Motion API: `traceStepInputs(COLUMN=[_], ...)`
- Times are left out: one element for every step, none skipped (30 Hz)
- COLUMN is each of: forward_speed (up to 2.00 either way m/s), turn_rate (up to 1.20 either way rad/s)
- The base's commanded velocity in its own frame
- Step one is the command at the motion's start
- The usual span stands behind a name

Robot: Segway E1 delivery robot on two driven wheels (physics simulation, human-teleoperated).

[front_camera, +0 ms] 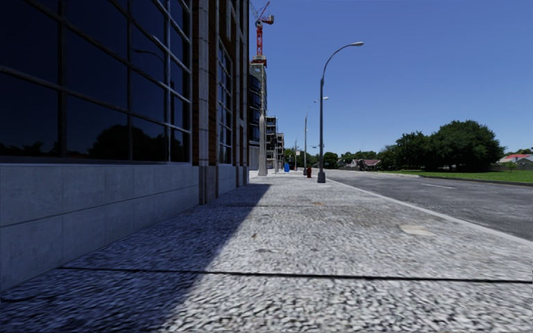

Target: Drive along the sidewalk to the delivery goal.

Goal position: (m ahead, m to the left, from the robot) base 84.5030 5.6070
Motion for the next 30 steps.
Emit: traceStepInputs(forward_speed=[2.0, 2.0, 2.0, 2.0, 2.0, 2.0, 2.0, 2.0, 2.0, 2.0, 2.0, 2.0, 2.0, 2.0, 2.0, 2.0, 2.0, 2.0, 2.0, 2.0, 2.0, 2.0, 2.0, 2.0, 2.0, 2.0, 2.0, 2.0, 2.0, 2.0], turn_rate=[0.0, 0.0, 0.0, 0.0, 0.0, 0.0, 0.0, 0.0, 0.0, 0.0, 0.0, 0.0, 0.0, 0.0, 0.0, 0.0, 0.0, 0.0, 0.0, 0.0, 0.0, 0.0, 0.0, 0.0, 0.0, 0.0, 0.0, 0.0, 0.0, 0.0])
